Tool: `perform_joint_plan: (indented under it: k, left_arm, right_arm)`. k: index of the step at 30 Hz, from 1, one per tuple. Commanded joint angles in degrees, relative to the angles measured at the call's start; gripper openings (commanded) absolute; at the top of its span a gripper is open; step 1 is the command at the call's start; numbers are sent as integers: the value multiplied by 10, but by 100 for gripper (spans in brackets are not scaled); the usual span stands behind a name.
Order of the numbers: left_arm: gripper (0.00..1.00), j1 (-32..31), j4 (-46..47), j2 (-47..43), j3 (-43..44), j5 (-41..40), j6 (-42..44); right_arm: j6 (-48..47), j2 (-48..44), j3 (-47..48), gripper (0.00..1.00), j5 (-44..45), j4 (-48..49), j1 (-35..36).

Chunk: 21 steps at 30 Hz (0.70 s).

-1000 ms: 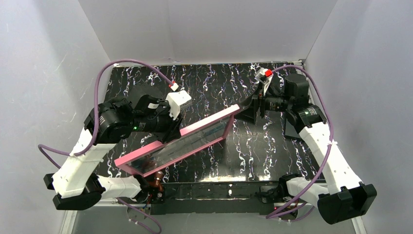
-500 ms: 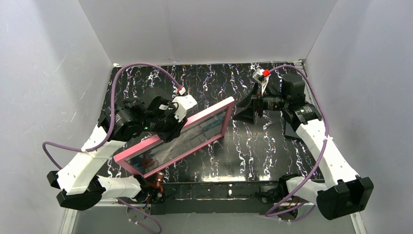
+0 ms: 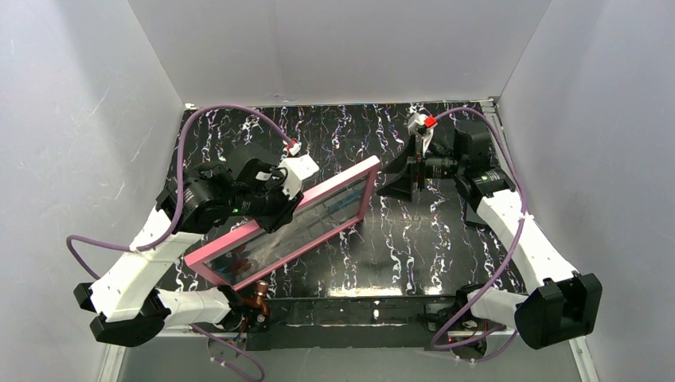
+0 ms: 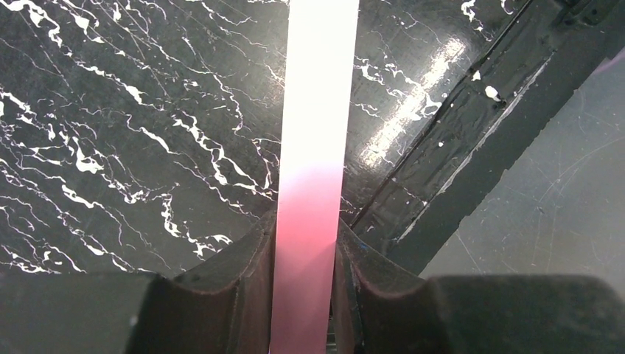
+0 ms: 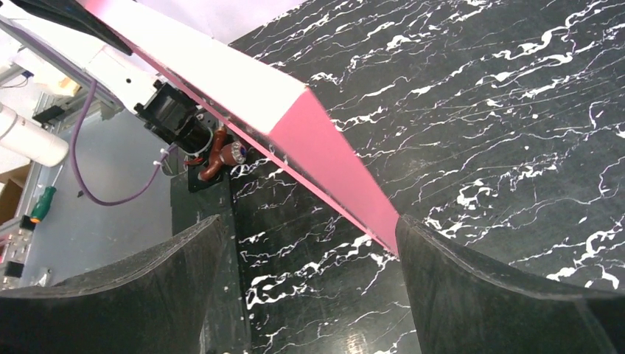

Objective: Put the photo into the frame

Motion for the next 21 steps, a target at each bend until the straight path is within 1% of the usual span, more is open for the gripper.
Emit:
perform_joint_plan:
  k: [1, 2, 4, 8, 10, 12, 17, 19, 21]
  left_arm:
    - [19, 4, -58, -9, -7, 40, -10]
    - [19, 5, -58, -9, -9, 47, -9]
    - [18, 5, -56, -12, -13, 67, -2]
    - [18, 5, -36, -23, -28, 77, -3]
    - [18, 5, -32, -24, -33, 71, -4]
    - [18, 6, -31, -24, -36, 68, -6]
    - [21, 9, -22, -25, -46, 75, -17]
    - [21, 11, -15, -24, -49, 76, -20]
    - [22, 13, -9, -22, -52, 75, -24]
  right_arm:
    - [-13, 19, -4, 94, -27, 88, 3]
    - [-29, 24, -2, 94, -29, 97, 3]
    - [-34, 34, 0, 94, -36, 125, 3]
    - [-12, 57, 12, 94, -77, 190, 4]
    - [24, 69, 21, 93, -109, 221, 3]
    - [78, 80, 26, 92, -145, 268, 3]
    - [222, 86, 8, 87, -181, 429, 5]
    - [253, 86, 9, 84, -189, 457, 9]
    - [264, 89, 20, 79, -201, 449, 17]
